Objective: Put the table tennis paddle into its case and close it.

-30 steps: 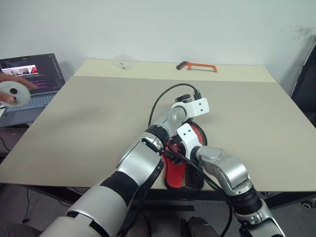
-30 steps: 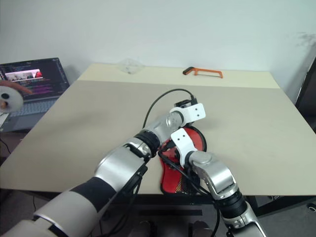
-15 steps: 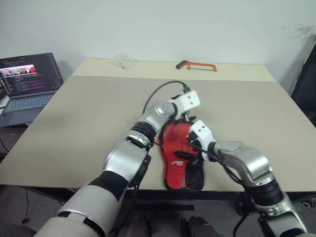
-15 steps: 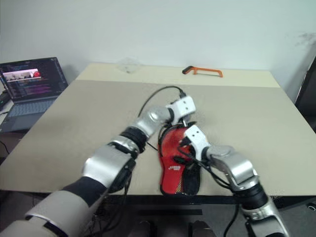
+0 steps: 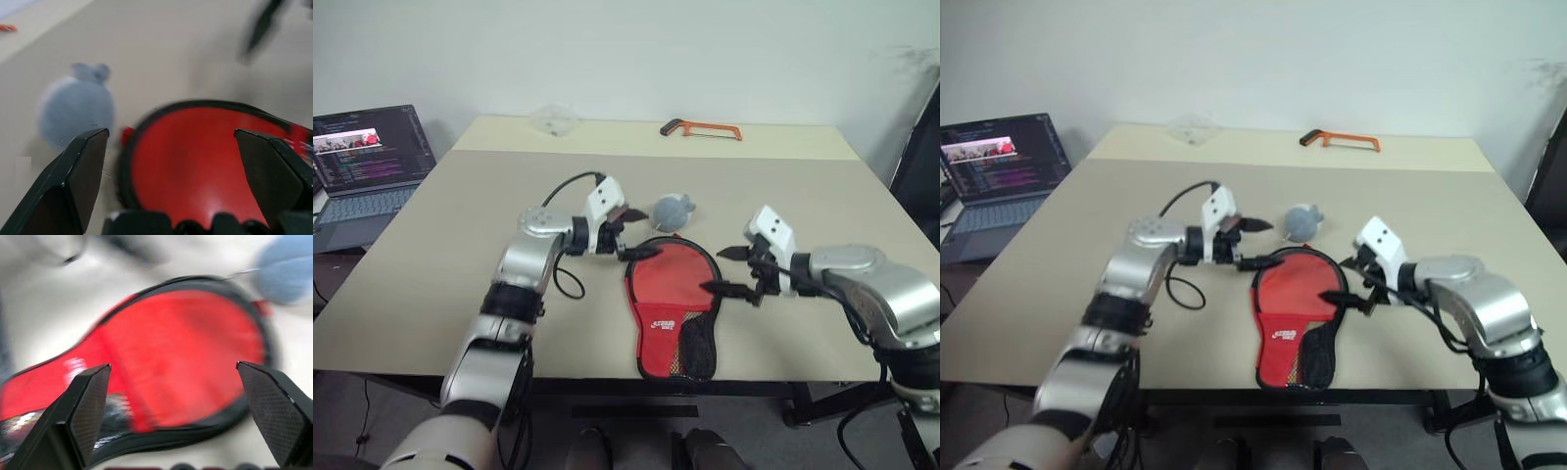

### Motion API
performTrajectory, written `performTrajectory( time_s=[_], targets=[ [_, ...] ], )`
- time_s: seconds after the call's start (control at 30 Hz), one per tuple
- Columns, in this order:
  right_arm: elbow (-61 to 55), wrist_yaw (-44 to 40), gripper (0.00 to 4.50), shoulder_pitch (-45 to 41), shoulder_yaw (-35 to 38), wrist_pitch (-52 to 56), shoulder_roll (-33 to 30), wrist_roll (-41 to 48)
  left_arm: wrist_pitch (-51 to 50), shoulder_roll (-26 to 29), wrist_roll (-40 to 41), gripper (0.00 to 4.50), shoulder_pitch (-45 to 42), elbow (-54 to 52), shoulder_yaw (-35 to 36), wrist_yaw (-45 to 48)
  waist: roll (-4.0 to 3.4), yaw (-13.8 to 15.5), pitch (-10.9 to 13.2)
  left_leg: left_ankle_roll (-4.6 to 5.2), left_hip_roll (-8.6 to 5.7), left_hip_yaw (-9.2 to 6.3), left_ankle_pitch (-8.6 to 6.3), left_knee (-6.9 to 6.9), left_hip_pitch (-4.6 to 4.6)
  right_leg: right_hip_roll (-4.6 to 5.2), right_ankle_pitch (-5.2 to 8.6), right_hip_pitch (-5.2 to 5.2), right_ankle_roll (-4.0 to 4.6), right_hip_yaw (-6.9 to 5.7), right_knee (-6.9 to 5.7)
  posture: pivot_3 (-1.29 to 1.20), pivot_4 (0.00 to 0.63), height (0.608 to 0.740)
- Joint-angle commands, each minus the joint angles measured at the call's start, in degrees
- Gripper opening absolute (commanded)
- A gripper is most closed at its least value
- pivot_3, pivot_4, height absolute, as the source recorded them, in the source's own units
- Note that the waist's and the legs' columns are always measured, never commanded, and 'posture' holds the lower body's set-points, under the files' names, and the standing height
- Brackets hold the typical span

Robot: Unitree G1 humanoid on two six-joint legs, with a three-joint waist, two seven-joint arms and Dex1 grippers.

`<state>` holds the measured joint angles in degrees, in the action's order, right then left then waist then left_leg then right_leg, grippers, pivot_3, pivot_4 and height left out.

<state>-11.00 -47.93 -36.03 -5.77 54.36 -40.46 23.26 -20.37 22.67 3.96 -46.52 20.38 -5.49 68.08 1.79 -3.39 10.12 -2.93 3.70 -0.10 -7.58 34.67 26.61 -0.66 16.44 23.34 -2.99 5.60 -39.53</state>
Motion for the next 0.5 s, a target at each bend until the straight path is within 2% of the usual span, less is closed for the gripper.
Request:
performTrajectory(
  time_s=[0.03,0.1,0.27,0.33,0.5],
  targets=[
    [11.9,5.3,4.5,-8.3,2.8,-5.5,4.2,-3.1,-6.3,-1.8,2.4,4.46,4.1,-9.8,-1.3,-3.9,-0.02,0.0,0.0,0.0,0.01,0.0,0.0,0.1,-0.06,0.0,-0.01,-0.07,-0.09,0.02,0.0,0.0,0.15,0.74],
    [19.0,9.0,4.5,-12.5,3.0,-8.0,7.0,-5.5,-8.7,-3.1,2.5,4.46,6.5,-12.6,-2.2,-6.4,-0.01,0.0,0.0,0.03,0.01,0.02,0.02,0.21,-0.14,0.0,0.01,-0.13,-0.37,0.08,-0.08,0.0,0.15,0.74],
    [34.9,14.6,4.5,-21.3,5.1,-13.3,14.2,-7.6,-10.5,-4.7,-0.4,4.46,12.7,-17.3,-6.8,-13.0,-0.03,0.0,0.0,0.07,0.01,0.09,0.05,0.2,-0.22,0.0,-0.02,-0.15,-0.35,0.15,-0.16,0.0,0.15,0.74],
    [40.1,15.2,4.5,-23.7,5.8,-15.5,16.3,-7.7,-11.4,-5.9,-1.2,4.46,13.8,-17.0,-6.6,-17.3,-0.03,0.1,0.0,0.07,0.01,0.14,0.04,0.14,-0.2,0.0,-0.16,-0.14,-0.09,0.17,-0.14,0.0,0.15,0.74],
    [52.5,16.3,4.5,-28.4,9.1,-22.1,21.4,-6.8,-10.4,-9.8,-1.5,4.46,15.2,-15.1,-3.8,-27.9,-0.04,0.1,0.0,0.08,0.01,0.11,0.04,0.09,-0.17,-0.01,-0.15,-0.08,-0.05,0.13,-0.18,0.0,0.15,0.74]
  ],
)
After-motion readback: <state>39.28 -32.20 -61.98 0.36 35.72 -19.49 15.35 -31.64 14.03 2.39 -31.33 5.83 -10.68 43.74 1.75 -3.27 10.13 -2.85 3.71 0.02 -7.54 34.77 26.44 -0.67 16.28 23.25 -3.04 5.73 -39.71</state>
